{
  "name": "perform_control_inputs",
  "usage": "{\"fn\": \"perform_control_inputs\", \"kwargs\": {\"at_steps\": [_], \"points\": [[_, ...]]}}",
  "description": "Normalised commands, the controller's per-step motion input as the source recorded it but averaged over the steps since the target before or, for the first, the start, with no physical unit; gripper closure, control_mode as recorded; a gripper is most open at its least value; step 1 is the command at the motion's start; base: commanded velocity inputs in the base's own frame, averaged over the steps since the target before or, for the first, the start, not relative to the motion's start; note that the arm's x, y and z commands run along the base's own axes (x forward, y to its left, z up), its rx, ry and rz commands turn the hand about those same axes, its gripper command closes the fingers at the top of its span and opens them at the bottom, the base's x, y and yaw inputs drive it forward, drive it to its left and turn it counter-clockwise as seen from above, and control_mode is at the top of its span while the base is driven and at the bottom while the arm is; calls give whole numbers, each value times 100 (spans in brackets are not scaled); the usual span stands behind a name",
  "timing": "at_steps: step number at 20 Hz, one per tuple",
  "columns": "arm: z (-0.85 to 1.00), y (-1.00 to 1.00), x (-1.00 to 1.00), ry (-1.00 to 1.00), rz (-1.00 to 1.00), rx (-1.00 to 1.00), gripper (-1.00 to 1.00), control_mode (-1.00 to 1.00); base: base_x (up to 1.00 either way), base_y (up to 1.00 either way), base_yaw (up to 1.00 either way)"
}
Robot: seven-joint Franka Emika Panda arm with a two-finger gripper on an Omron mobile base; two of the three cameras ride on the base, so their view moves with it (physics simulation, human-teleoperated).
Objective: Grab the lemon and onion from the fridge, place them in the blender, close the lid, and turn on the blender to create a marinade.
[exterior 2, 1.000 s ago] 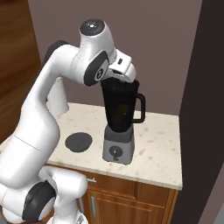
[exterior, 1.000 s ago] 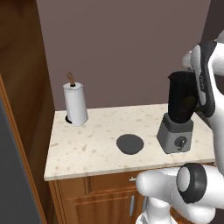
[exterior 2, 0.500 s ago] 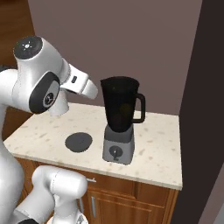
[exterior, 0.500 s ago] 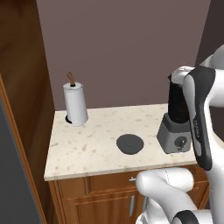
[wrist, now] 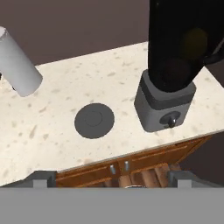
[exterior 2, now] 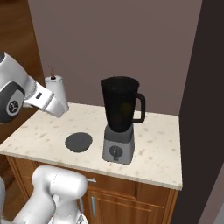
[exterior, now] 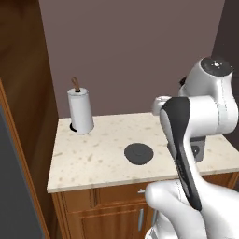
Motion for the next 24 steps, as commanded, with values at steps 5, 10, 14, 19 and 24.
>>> {"fn": "perform_control_inputs", "kwargs": {"at_steps": [5,10,14,19,24], "points": [[-82,10,17,33,0,1,-100,-100,0,0,0],[-72,0,17,23,0,2,-100,-100,0,0,0],[-57,0,17,8,0,0,-100,-100,0,0,0],[-40,0,31,-1,0,0,-100,-100,0,0,0],[-47,0,45,-2,0,0,-100,-100,0,0,0]]}}
